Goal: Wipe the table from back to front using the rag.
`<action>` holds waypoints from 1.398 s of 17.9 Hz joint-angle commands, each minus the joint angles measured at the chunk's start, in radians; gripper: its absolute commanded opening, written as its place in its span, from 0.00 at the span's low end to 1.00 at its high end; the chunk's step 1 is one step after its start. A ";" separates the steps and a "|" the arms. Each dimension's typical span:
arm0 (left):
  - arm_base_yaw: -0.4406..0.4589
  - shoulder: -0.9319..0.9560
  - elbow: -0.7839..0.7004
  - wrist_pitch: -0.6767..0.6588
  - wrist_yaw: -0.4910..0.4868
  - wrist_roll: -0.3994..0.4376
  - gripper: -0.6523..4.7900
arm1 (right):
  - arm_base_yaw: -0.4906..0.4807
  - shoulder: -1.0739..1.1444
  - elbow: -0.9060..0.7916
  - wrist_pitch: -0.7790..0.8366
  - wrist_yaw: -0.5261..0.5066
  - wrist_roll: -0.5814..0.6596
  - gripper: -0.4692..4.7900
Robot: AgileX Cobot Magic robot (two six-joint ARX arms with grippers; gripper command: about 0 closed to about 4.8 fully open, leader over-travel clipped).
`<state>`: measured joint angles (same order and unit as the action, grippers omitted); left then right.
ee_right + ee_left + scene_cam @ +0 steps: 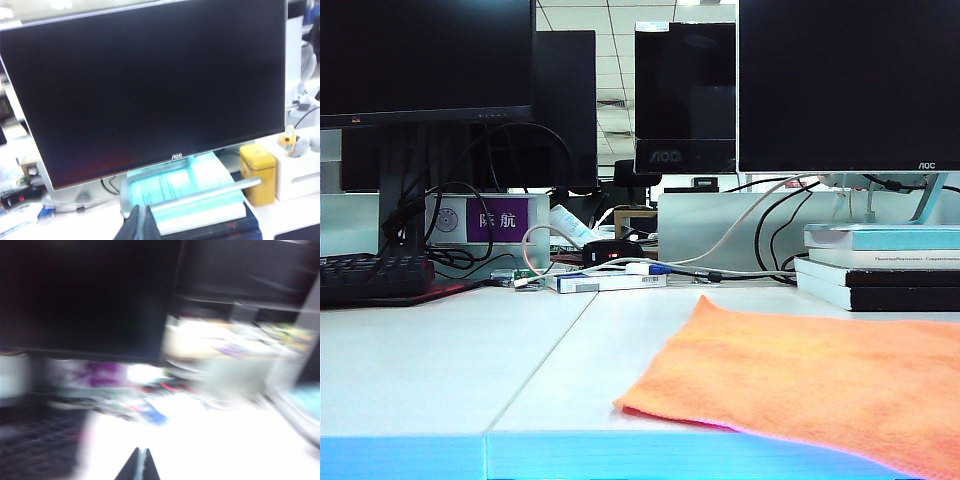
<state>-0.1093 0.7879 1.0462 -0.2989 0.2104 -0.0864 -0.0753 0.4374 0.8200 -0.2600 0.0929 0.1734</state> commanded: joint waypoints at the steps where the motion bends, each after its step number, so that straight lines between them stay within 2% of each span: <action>1: -0.129 0.102 0.157 -0.180 0.064 0.142 0.11 | 0.003 0.109 0.118 -0.103 -0.070 -0.075 0.09; 4: -0.321 0.261 0.375 -0.436 0.035 0.170 0.11 | 0.003 0.256 0.262 -0.207 -0.257 -0.095 0.09; 5: -0.369 0.303 0.433 -0.513 0.001 0.200 0.11 | 0.003 0.299 0.309 -0.259 -0.323 -0.133 0.09; 6: -0.451 0.371 0.520 -0.612 -0.033 0.231 0.11 | 0.006 0.381 0.386 -0.369 -0.445 -0.199 0.09; 7: -0.475 0.388 0.540 -0.627 -0.031 0.231 0.11 | 0.021 0.410 0.409 -0.410 -0.468 -0.227 0.09; 9: -0.501 0.402 0.566 -0.636 -0.021 0.226 0.11 | 0.105 0.491 0.445 -0.539 -0.476 -0.331 0.09; 11: -0.501 0.402 0.570 -0.632 -0.006 0.205 0.11 | 0.196 0.553 0.445 -0.626 -0.438 -0.386 0.09; 13: -0.500 0.402 0.573 -0.626 -0.011 0.207 0.11 | 0.324 0.642 0.445 -0.709 -0.269 -0.391 0.09; 14: -0.500 0.402 0.574 -0.616 -0.011 0.210 0.11 | 0.370 0.700 0.444 -0.757 -0.237 -0.396 0.09; 15: -0.500 0.402 0.574 -0.603 -0.008 0.210 0.11 | 0.388 0.753 0.443 -0.774 -0.253 -0.399 0.18; 16: -0.500 0.402 0.574 -0.586 -0.004 0.210 0.11 | 0.412 0.830 0.443 -0.785 -0.247 -0.403 0.42; 19: -0.500 0.402 0.574 -0.574 -0.004 0.210 0.11 | 0.414 0.994 0.443 -0.780 -0.243 -0.410 0.49; 21: -0.500 0.402 0.574 -0.574 -0.004 0.210 0.11 | 0.413 1.089 0.443 -0.755 -0.228 -0.410 0.69; 22: -0.500 0.402 0.574 -0.574 -0.004 0.210 0.11 | 0.413 1.118 0.443 -0.733 -0.225 -0.410 0.73; 23: -0.500 0.402 0.574 -0.574 -0.004 0.210 0.11 | 0.413 1.141 0.443 -0.711 -0.225 -0.410 0.74; 24: -0.500 0.402 0.574 -0.574 -0.005 0.210 0.11 | 0.413 1.175 0.443 -0.682 -0.225 -0.430 0.92; 25: -0.500 0.402 0.574 -0.574 -0.004 0.210 0.11 | 0.413 1.187 0.443 -0.676 -0.225 -0.438 1.00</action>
<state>-0.6094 1.1919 1.6135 -0.8867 0.2005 0.1215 0.3359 1.6184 1.2598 -0.9562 -0.1314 -0.2474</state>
